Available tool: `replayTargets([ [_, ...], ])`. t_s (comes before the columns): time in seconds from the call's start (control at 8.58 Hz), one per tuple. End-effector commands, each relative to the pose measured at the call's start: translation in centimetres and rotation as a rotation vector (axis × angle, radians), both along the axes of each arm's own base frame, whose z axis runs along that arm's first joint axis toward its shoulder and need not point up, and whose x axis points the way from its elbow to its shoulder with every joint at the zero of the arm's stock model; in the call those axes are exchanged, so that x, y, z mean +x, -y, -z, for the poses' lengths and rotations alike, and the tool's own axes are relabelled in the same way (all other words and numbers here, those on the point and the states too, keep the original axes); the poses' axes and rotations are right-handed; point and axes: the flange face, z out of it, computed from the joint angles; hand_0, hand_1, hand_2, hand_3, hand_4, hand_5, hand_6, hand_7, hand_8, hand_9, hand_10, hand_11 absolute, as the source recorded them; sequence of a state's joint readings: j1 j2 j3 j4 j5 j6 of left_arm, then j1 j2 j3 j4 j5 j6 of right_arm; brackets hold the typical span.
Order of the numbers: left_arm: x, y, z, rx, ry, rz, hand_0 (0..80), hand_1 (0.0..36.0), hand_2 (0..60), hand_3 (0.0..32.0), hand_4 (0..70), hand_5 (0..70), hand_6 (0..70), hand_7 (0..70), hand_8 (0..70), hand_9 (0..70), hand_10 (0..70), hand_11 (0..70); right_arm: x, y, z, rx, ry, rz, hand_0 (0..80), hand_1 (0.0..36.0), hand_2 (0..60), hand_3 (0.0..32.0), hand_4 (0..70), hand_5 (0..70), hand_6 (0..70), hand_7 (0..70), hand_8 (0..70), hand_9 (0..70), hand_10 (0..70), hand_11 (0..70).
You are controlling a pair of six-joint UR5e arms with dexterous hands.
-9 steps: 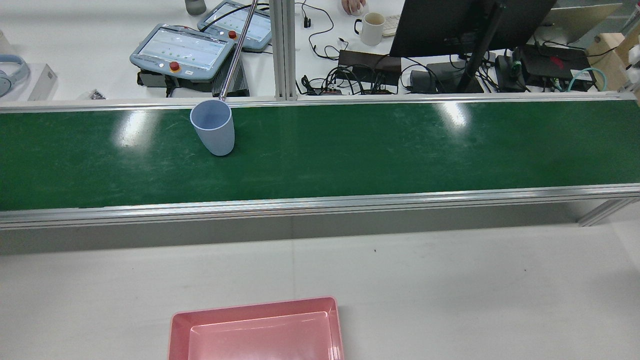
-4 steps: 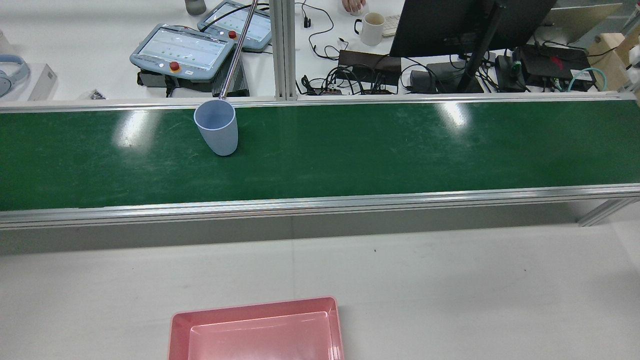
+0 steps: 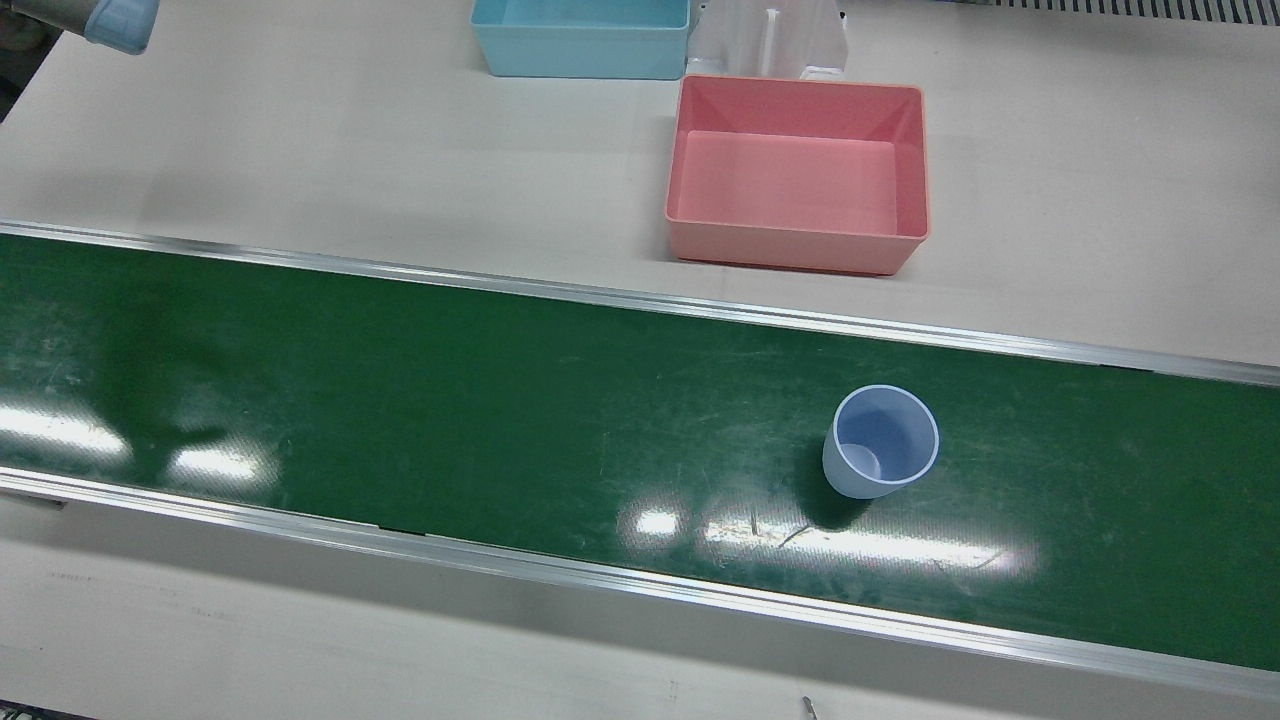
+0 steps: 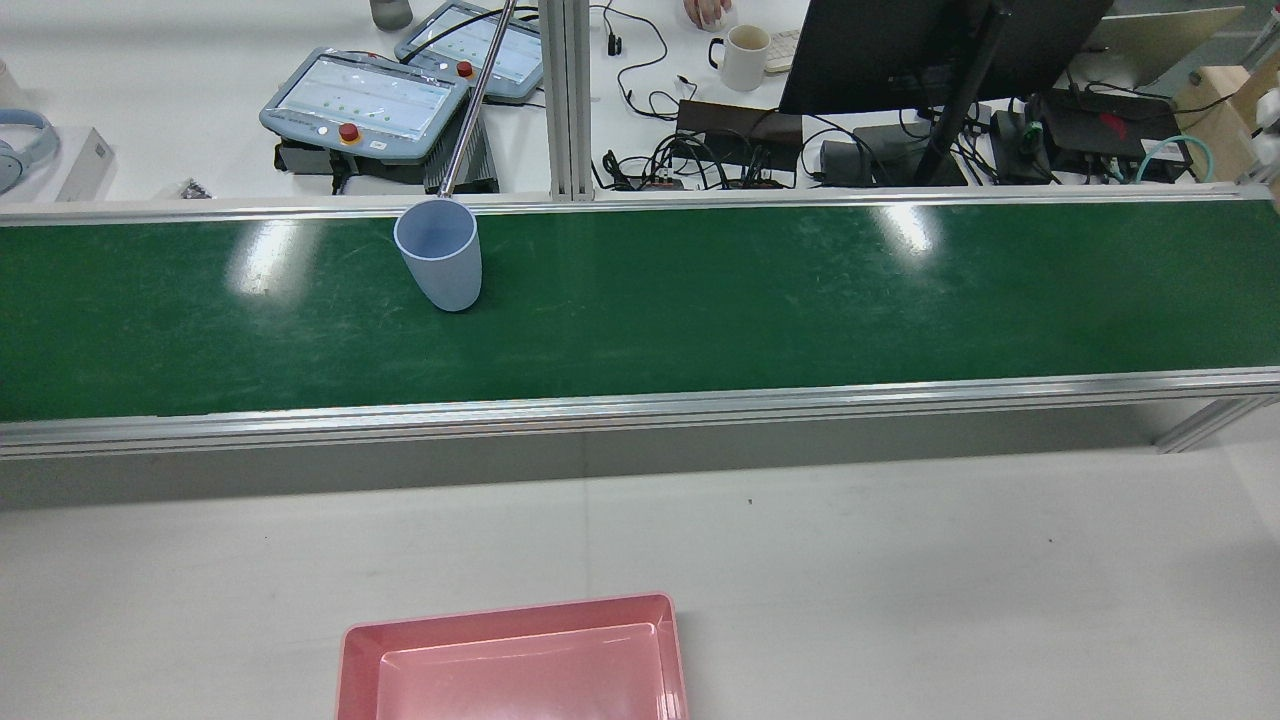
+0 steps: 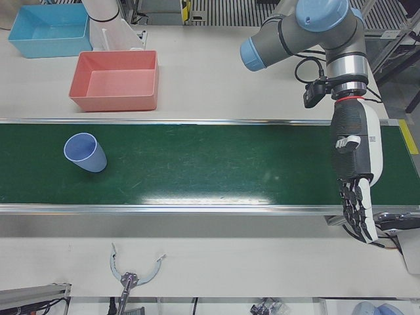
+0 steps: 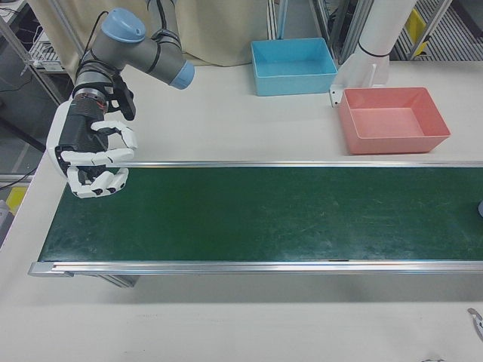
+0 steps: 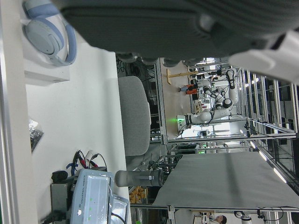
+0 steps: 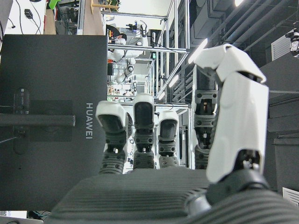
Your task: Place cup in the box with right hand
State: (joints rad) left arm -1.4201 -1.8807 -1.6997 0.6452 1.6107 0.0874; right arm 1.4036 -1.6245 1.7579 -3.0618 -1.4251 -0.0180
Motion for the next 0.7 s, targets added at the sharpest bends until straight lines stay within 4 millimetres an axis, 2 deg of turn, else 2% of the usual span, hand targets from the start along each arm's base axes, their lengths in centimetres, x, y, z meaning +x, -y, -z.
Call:
replayTargets([
  [0.0, -0.02, -0.01, -0.01, -0.001, 0.000, 0.000, 0.0, 0.0, 0.0, 0.0, 0.0, 0.0, 0.0, 0.0, 0.0, 0.0, 0.0, 0.0, 0.00, 0.00, 0.00, 0.000, 0.000, 0.000, 58.1, 25.1, 34.6, 0.0, 63.0, 12.8, 22.5, 70.0, 39.6, 57.2, 46.4, 66.0],
  [0.58, -0.02, 0.00, -0.07, -0.002, 0.000, 0.000, 0.0, 0.0, 0.0, 0.0, 0.0, 0.0, 0.0, 0.0, 0.0, 0.0, 0.0, 0.0, 0.00, 0.00, 0.00, 0.000, 0.001, 0.000, 58.1, 25.1, 34.6, 0.0, 63.3, 12.8, 22.6, 70.0, 39.7, 57.3, 46.6, 66.2],
])
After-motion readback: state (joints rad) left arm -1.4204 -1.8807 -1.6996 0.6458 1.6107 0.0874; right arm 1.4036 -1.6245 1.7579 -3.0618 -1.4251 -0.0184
